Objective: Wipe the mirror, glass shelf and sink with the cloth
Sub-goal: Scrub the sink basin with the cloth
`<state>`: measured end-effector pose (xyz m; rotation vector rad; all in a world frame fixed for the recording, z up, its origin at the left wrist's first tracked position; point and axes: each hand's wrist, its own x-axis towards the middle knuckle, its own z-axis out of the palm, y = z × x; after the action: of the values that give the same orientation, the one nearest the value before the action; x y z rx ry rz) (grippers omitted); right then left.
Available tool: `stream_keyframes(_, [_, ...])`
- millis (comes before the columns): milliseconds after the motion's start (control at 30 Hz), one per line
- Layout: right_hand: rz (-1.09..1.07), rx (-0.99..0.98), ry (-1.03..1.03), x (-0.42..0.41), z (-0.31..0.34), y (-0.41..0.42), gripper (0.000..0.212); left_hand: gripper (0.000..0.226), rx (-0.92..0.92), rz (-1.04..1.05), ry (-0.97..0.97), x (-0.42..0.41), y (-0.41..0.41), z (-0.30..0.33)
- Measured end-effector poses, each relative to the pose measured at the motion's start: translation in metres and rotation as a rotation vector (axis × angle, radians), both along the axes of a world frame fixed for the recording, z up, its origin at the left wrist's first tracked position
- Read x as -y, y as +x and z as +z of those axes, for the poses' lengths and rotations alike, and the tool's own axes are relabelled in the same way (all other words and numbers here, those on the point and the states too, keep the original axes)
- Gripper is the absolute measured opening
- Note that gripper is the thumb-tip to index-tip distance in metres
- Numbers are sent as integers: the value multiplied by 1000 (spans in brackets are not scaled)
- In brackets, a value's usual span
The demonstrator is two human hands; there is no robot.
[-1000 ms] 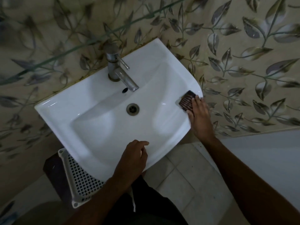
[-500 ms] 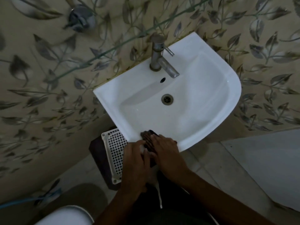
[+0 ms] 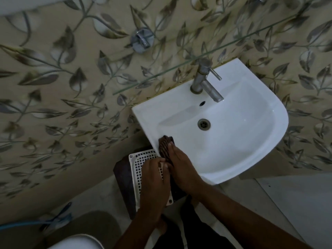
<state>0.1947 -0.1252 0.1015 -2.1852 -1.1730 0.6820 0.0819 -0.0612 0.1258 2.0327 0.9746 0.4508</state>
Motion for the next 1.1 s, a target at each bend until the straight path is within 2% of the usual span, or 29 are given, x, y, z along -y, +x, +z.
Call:
stream_keyframes(100, [-41,-90,41,-41,3,11,60,26,42,1,5,-9,4,1])
stream_keyframes(300, [131,109,29,-12,-13,9,60,43,13,62,32,-31,9,0])
stream_keyframes(467, [176,167,-16,-54,-13,27,59,40,-76,82,10,-47,23,4])
stream_keyframes(600, [196,265,-92,-120,-13,55,66,39,-21,105,-12,-57,35,16])
stream_keyframes(700, [148,326,-115,-136,-13,56,65,33,16,121,59,-60,37,21])
stream_keyframes(800, [153,196,-23,-106,-12,43,64,25,50,138,94,-58,39,21])
stream_keyframes(933, [96,-55,41,-31,-7,17,61,26,5,34,69,-52,43,11])
stream_keyframes(1033, [-95,-272,91,9,-7,15,52,27,-43,-21,14,-41,52,3])
stream_keyframes(1100, [-145,-325,22,2,-11,30,52,22,-79,-49,33,-33,59,-2])
